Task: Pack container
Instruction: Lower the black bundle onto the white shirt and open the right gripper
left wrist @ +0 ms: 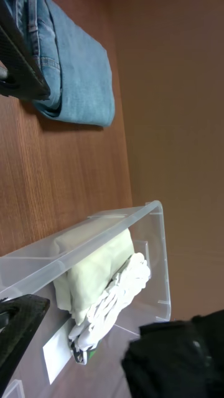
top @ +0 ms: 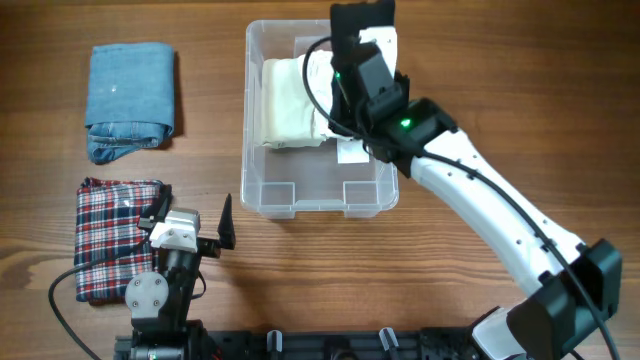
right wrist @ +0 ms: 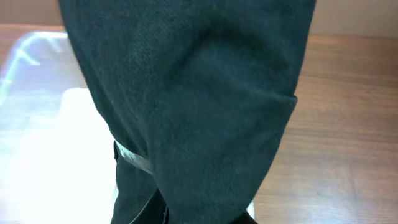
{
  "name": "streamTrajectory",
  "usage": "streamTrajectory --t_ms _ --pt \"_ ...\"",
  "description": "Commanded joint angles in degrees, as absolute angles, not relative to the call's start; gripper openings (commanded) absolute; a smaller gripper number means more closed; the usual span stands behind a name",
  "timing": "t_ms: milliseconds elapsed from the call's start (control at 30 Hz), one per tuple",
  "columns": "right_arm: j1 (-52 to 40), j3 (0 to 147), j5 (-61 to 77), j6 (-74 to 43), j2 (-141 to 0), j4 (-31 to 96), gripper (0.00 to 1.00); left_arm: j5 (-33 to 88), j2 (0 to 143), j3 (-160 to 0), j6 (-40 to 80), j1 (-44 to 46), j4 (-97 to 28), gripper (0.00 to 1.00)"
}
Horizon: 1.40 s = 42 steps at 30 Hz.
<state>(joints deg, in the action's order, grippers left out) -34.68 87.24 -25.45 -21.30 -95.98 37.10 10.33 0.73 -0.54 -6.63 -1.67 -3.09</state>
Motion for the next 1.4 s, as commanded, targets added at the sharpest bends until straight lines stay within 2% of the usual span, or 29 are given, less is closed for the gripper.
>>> streamTrajectory --t_ms 0,133,367,600,800,1167,1200,1333,1367 --pt "-34.79 99.92 -22.37 -20.95 -95.42 43.48 0.04 9.98 0.16 -0.32 -7.29 -2.15 -3.46 1.00" --pt "-33.45 110.87 -22.57 -17.76 -95.44 51.24 0.04 9.98 0.16 -0.32 -7.29 -2.15 -3.46 1.00" --pt "-32.21 111.81 -33.26 -14.09 -100.57 56.01 0.04 9.98 0.16 -0.32 -7.29 -2.15 -3.46 1.00" --pt "-31.97 116.09 -22.11 -15.49 -101.82 59.70 0.04 9.96 0.16 -0.32 -7.29 -2.15 -3.46 1.00" --pt "-31.31 123.42 -21.69 -15.22 -102.15 63.90 0.04 9.96 0.16 -0.32 -7.29 -2.15 -3.46 1.00" --pt "-31.27 123.42 -29.63 -21.34 -120.38 65.34 0.05 9.98 0.16 -0.34 -7.29 -2.15 -3.46 1.00" --pt "-31.27 123.42 -31.00 -21.63 -121.69 65.45 0.06 9.98 0.16 -0.32 -7.29 -2.15 -3.46 1.00" --pt "-31.27 123.42 -32.58 -21.10 -126.13 65.67 0.22 9.98 0.16 -0.32 -7.29 -2.15 -3.46 1.00" --pt "-31.29 123.42 -32.58 -21.12 -126.80 65.87 0.37 9.98 0.16 -0.34 -7.29 -2.15 -3.46 1.00"
